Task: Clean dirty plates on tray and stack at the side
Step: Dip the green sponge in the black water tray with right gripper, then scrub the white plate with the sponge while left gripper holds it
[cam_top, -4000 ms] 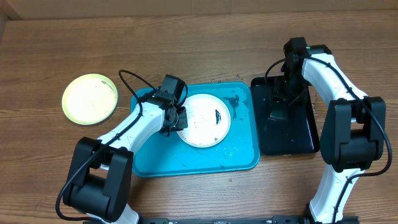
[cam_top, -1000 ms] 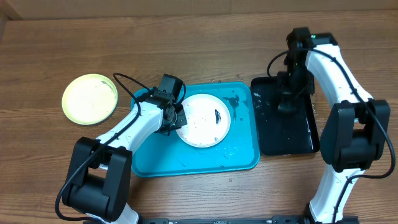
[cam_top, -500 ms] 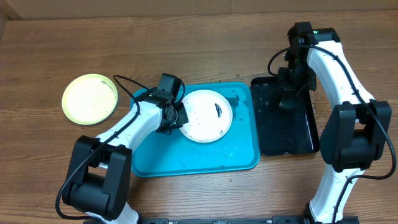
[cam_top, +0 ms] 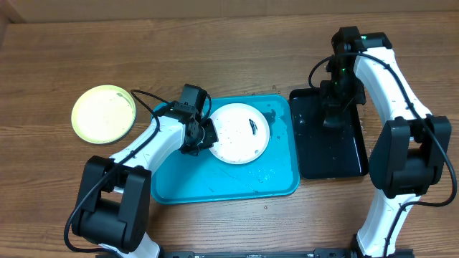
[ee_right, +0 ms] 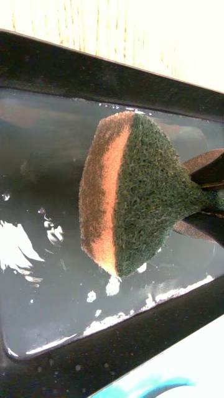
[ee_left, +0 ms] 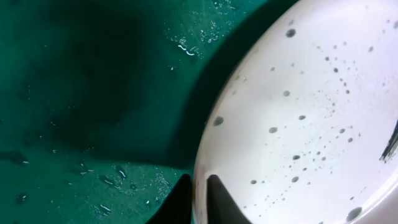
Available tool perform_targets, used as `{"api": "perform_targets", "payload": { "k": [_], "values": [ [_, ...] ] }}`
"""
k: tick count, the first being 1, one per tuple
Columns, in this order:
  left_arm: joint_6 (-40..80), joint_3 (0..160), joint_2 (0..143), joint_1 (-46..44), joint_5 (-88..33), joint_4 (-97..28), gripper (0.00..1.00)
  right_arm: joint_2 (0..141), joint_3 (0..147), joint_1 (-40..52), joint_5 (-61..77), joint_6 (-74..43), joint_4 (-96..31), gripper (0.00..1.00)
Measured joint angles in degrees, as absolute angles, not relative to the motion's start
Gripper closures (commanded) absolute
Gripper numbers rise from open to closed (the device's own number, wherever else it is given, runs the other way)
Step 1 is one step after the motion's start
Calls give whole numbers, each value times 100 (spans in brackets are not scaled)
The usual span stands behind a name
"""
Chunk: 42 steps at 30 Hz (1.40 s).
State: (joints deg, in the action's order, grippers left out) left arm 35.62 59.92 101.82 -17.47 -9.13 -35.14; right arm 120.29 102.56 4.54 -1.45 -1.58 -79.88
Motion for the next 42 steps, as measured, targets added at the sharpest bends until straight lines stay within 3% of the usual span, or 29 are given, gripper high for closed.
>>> {"api": "perform_targets", "payload": {
  "k": [13,26,32,42],
  "values": [
    [3544,5992,10182,-1747,-882,-3529,96,12040,11281,655,119,8,-8774,96],
    [3544,5992,10182,-1747,-880,-3531,96,12038,11476,2311,1719,-75,-8302,96],
    [3544,5992,10182,-1747,-880,-3531,96,12038,11273,3175,1066,-668,-7653,96],
    [3544,5992,10182,-1747,-882,-3577,95,12040,10075,3605,-183,-1288,-6696,96]
  ]
}}
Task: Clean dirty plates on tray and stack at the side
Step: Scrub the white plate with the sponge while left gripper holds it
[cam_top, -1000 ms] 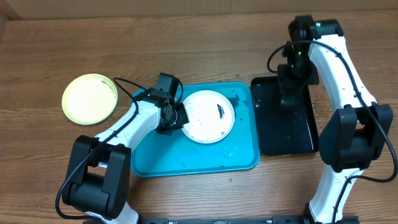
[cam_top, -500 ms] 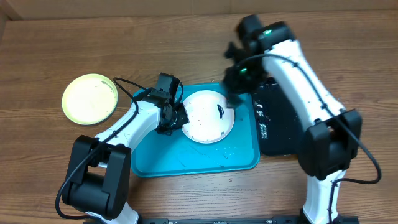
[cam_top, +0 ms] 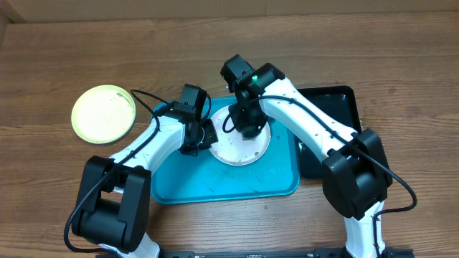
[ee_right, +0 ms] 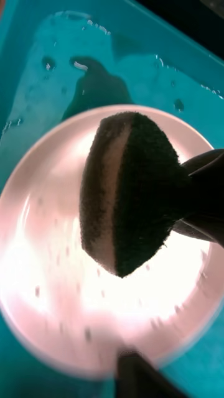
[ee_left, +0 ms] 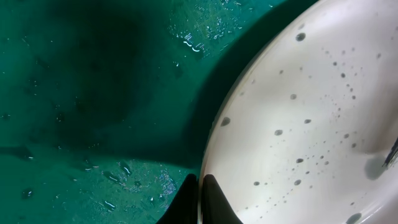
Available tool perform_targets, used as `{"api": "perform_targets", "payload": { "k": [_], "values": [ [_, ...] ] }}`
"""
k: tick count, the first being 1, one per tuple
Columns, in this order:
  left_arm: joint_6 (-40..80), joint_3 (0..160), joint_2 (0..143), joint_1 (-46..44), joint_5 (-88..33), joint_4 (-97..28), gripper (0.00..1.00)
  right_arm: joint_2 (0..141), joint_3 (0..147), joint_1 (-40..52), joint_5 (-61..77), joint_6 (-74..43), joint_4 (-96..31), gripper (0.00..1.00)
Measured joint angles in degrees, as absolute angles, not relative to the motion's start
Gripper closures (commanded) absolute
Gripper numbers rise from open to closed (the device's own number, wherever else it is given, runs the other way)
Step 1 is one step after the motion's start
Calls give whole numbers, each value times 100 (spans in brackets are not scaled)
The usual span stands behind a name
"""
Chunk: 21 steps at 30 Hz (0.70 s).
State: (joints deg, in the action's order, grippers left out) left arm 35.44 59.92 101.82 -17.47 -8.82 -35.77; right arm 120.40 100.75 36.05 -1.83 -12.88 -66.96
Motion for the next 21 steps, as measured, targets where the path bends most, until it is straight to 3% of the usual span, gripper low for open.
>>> {"api": "perform_targets", "payload": {
  "k": [21],
  "values": [
    [3544,5992,10182,-1752,-882,-3590,96,12038,8774,3404,-541,-1734,-5011,96]
  ]
}}
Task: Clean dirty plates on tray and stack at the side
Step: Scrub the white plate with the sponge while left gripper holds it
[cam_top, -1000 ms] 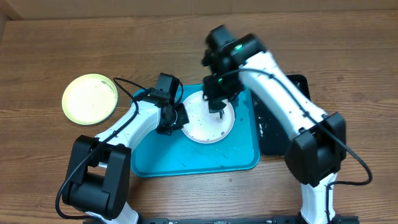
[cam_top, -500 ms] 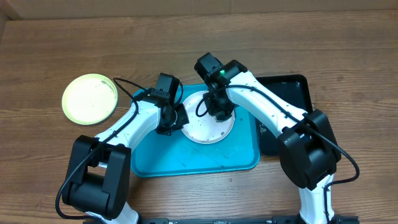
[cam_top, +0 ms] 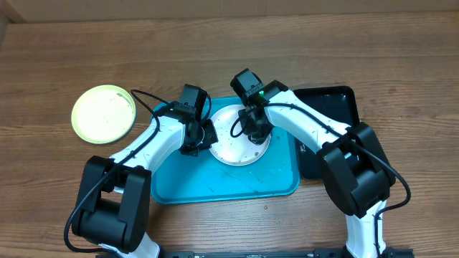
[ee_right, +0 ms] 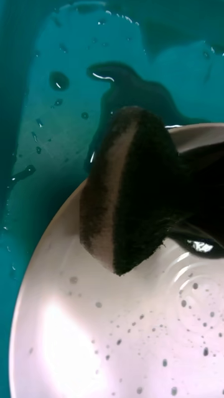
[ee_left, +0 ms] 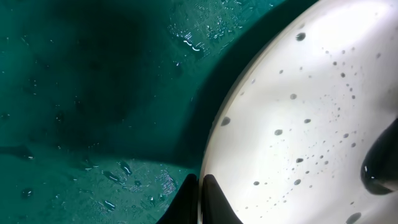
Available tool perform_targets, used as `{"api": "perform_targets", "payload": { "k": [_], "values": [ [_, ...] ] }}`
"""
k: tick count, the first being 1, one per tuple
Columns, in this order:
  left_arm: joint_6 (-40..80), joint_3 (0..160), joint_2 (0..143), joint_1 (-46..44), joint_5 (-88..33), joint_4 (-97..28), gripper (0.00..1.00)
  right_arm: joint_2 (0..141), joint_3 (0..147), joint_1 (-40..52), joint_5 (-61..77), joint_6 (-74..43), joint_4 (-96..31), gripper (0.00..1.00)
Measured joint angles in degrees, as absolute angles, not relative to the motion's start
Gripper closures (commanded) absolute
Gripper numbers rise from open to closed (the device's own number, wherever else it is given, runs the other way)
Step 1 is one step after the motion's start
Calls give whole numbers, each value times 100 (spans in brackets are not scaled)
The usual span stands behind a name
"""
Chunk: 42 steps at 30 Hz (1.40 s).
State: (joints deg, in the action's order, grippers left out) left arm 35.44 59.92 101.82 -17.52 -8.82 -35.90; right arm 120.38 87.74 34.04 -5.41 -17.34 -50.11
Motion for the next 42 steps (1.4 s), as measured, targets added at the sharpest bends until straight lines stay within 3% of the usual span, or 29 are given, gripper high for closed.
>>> {"api": "perform_targets", "payload": {
  "k": [14,26,31,36,42],
  "values": [
    [3542,5992,10182,-1752,-875,-3632,96,11974,8429,2762,1345,-1710,-4718,96],
    [3542,5992,10182,-1752,-856,-3651,96,12009,8302,3496,2692,-1573,-4344,96],
    [3485,5992,10182,-1752,-860,-3673,96,12064,8759,3361,2923,-1448,-4831,96],
    [3415,5994,10182,-1752,-862,-3701,96,12055,9765,2578,2985,-1247,-5745,96],
    [3411,5994,10182,-1752,-862,-3701,96,12029,9970,2025,2971,-637,-6309,96]
  ]
}}
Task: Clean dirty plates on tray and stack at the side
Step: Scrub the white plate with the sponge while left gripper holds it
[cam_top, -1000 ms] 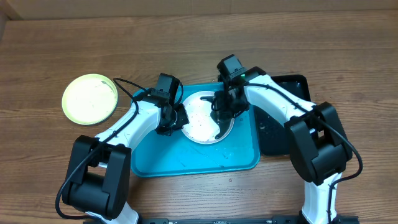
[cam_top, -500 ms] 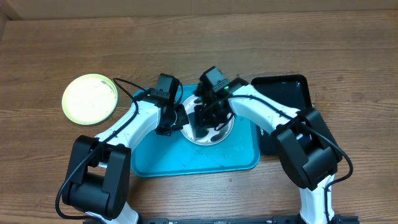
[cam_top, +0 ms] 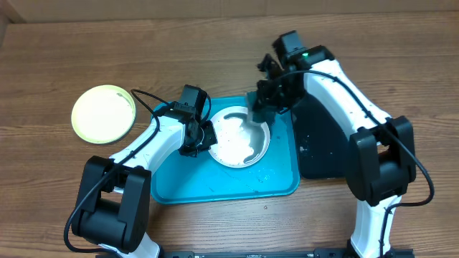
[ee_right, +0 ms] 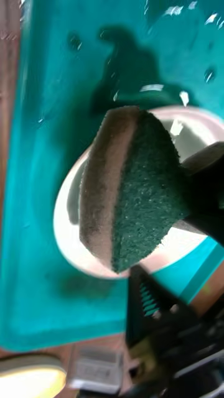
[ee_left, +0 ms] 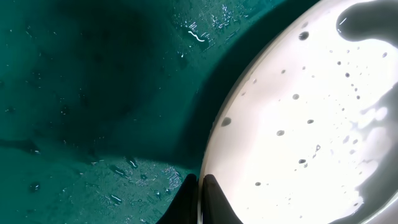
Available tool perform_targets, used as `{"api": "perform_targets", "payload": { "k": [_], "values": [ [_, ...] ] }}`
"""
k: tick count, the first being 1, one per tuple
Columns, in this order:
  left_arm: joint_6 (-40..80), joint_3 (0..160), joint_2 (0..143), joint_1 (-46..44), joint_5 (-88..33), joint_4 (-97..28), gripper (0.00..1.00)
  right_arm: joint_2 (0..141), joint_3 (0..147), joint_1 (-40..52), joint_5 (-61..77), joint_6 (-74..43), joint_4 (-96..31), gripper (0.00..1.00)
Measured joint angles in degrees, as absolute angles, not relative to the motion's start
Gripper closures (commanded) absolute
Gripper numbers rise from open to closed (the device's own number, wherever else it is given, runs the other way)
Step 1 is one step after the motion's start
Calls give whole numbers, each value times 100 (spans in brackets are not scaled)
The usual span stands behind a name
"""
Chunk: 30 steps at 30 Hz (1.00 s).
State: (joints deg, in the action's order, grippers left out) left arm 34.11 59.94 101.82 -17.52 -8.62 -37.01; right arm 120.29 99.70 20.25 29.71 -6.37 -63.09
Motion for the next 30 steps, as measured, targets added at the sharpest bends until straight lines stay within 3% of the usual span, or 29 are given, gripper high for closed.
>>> {"api": "perform_targets", "payload": {
  "k": [8,13,30],
  "values": [
    [3411,5994,10182,-1752,-858,-3699,96,12029,9762,2283,3271,1050,-6226,96],
    [3411,5994,10182,-1752,-858,-3699,96,12029,9539,2436,3409,1992,-5551,96],
    [3411,5994,10182,-1752,-856,-3699,96,12029,8696,2436,3122,2530,-3828,96]
  ]
}}
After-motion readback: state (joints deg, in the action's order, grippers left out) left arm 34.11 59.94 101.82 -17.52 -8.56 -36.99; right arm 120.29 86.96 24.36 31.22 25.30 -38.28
